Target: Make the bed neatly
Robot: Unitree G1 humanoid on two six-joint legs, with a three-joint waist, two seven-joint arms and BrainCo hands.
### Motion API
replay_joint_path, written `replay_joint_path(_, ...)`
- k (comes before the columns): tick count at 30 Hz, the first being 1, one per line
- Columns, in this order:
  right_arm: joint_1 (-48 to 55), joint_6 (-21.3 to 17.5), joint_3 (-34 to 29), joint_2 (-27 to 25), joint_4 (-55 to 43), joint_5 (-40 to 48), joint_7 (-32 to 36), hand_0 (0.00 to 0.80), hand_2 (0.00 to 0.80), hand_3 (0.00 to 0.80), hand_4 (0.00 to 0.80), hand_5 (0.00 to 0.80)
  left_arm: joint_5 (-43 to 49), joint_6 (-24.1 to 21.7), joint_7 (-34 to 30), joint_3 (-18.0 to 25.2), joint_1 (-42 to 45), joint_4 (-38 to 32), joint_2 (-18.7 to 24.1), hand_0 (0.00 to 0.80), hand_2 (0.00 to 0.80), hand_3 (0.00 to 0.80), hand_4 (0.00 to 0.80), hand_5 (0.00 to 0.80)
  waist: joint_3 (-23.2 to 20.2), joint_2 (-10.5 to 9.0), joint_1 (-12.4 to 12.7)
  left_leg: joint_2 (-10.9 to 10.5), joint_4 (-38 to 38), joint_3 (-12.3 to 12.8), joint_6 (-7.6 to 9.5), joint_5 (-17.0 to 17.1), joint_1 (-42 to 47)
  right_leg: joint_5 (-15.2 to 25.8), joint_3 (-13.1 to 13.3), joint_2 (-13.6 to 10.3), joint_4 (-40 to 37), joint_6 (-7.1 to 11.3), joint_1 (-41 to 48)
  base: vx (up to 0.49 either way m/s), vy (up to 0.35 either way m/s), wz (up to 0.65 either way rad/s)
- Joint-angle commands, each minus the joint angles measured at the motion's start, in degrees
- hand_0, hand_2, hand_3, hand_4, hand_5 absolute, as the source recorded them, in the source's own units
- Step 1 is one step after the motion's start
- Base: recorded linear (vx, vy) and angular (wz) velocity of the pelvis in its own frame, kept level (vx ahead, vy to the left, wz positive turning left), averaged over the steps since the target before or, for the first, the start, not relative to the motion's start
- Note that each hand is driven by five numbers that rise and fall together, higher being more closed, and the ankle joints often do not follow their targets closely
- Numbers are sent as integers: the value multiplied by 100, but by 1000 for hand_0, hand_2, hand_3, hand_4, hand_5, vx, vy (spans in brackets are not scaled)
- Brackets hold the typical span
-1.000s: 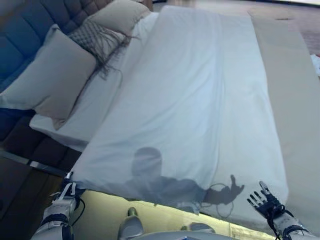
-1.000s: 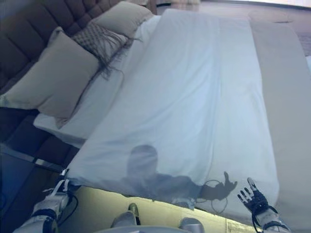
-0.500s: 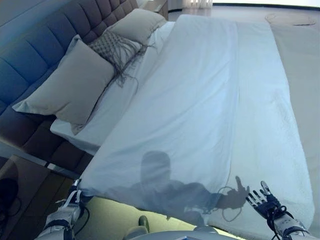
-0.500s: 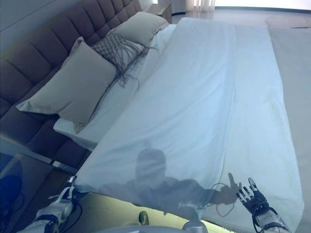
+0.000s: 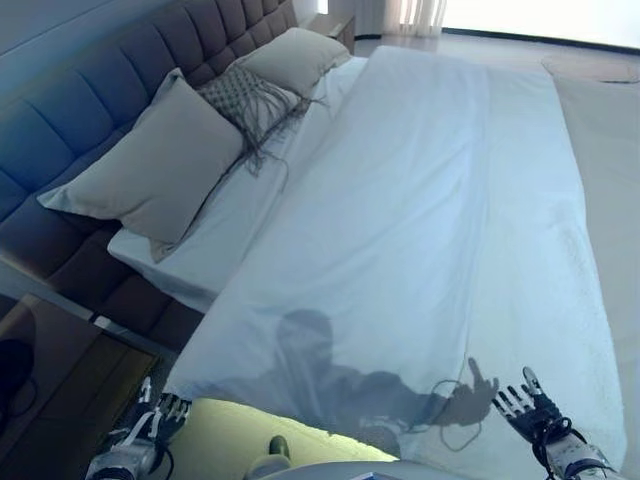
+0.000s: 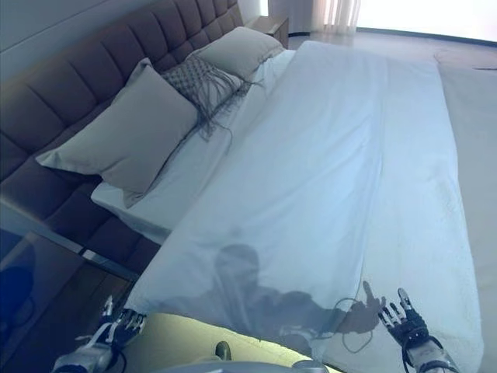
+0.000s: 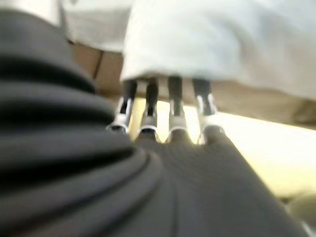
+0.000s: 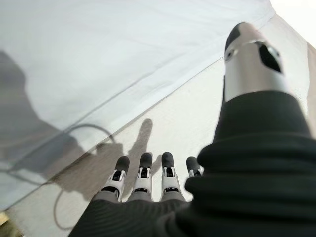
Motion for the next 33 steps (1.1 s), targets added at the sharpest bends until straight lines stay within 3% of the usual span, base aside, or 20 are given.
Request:
replay_joint_path(1, -190, -151, -222, 192, 223, 262, 42, 0, 0, 0, 0, 0, 880, 55, -360, 118, 440, 506, 232, 0, 0, 0, 0, 0, 12, -111, 406, 101, 113, 192, 49, -574, 306, 640, 230, -536, -149, 384, -453, 62, -7, 0)
replay_joint_path(6, -154, -194, -253, 325, 286, 231, 89, 0, 0, 0, 0, 0, 1581, 312, -822, 94, 685, 818, 76, 0, 0, 0, 0, 0, -16, -140, 445, 87, 81, 247, 59, -579, 310, 724, 200, -546, -230, 397, -455, 42, 9, 2)
replay_joint_path(9, -161, -134, -204, 314, 265, 105, 50, 0, 0, 0, 0, 0, 1450, 351, -1845, 59, 631, 623, 163, 0, 0, 0, 0, 0, 6, -136, 426, 79, 104, 295, 69, -588, 322, 703, 222, -561, -186, 393, -460, 38, 51, 5)
replay_joint_path(11, -168, -119, -153, 347, 205, 73, -57, 0, 0, 0, 0, 0, 890, 321, -2365, -182, 470, 122, 123, 0, 0, 0, 0, 0, 38, -134, 413, 76, 144, 294, 86, -607, 321, 677, 259, -573, -139, 384, -471, 20, 58, 11)
replay_joint_path(14, -178, -163, -40, 461, 66, 85, -180, 0, 0, 0, 0, 0, -190, 76, -2592, -847, 246, -1302, -167, 0, 0, 0, 0, 0, 126, -141, 435, 67, 253, 246, 114, -653, 274, 659, 310, -587, -53, 369, -512, -5, 27, 2)
replay_joint_path(19, -149, -207, 147, 566, -221, 74, -226, 0, 0, 0, 0, 0, -481, -568, -3390, -1247, -95, -2403, -288, 0, 0, 0, 0, 0, 268, -196, 420, 99, 542, 223, 117, -759, 133, 592, 412, -612, 176, 358, -649, 1, 4, -1)
replay_joint_path(23, -165, -117, 298, 478, -315, -22, -211, 0, 0, 0, 0, 0, -727, -699, -3513, -1295, -604, -2857, -84, 0, 0, 0, 0, 0, 351, -240, 293, 146, 797, 281, 99, -846, 50, 549, 567, -598, 307, 366, -743, 53, 28, -14)
replay_joint_path(26, -122, -94, 382, 476, -311, -165, -194, 0, 0, 0, 0, 0, -1135, -639, -3169, -1204, -1017, -3157, 1, 0, 0, 0, 0, 0, 379, -277, 199, 188, 889, 372, 88, -881, 13, 556, 690, -591, 331, 409, -811, 51, 28, -8)
replay_joint_path(33, -230, -197, 697, 539, -364, -35, -272, 0, 0, 0, 0, 0, -1538, -853, -2797, -1493, -1978, -2932, 342, 0, 0, 0, 0, 0, 768, -440, -16, 310, 1407, 511, 93, -991, -433, 640, 980, -547, 460, 460, -1188, -68, 3, -10)
